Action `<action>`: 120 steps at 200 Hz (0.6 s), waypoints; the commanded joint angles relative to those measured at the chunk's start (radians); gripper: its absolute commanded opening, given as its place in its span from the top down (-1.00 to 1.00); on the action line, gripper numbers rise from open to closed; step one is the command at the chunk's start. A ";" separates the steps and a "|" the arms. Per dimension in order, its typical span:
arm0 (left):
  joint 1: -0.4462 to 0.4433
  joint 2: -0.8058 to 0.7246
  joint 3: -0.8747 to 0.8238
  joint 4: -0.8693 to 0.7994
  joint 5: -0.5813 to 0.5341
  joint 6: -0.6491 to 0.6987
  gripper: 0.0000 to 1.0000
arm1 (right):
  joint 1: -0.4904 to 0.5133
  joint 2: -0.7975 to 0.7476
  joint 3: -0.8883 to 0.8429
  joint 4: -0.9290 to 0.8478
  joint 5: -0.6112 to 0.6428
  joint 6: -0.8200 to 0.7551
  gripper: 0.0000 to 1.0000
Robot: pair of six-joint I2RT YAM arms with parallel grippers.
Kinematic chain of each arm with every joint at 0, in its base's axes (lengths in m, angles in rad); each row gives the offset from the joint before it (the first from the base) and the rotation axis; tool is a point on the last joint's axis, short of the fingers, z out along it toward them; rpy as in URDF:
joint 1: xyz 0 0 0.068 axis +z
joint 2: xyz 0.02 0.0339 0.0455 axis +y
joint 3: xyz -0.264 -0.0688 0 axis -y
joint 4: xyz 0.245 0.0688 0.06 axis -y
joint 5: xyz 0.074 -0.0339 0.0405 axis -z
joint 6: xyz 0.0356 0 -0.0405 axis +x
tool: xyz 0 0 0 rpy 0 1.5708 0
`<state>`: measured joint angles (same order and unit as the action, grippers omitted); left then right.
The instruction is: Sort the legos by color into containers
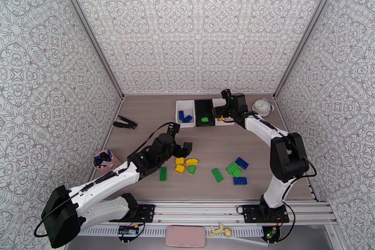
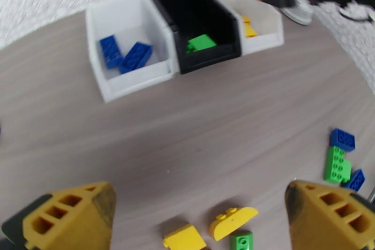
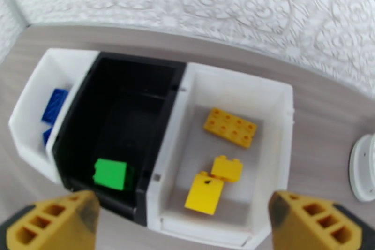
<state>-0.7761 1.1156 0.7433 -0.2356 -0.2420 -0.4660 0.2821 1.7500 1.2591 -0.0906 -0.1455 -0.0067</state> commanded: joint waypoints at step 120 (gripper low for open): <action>0.026 0.369 0.245 -0.491 0.124 -0.324 -0.84 | 0.020 -0.156 -0.141 -0.054 -0.192 -0.191 -0.99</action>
<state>-0.7563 1.4487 0.9600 -0.6575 -0.1661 -0.7685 0.2943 1.5959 1.1351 -0.1154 -0.3305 -0.1837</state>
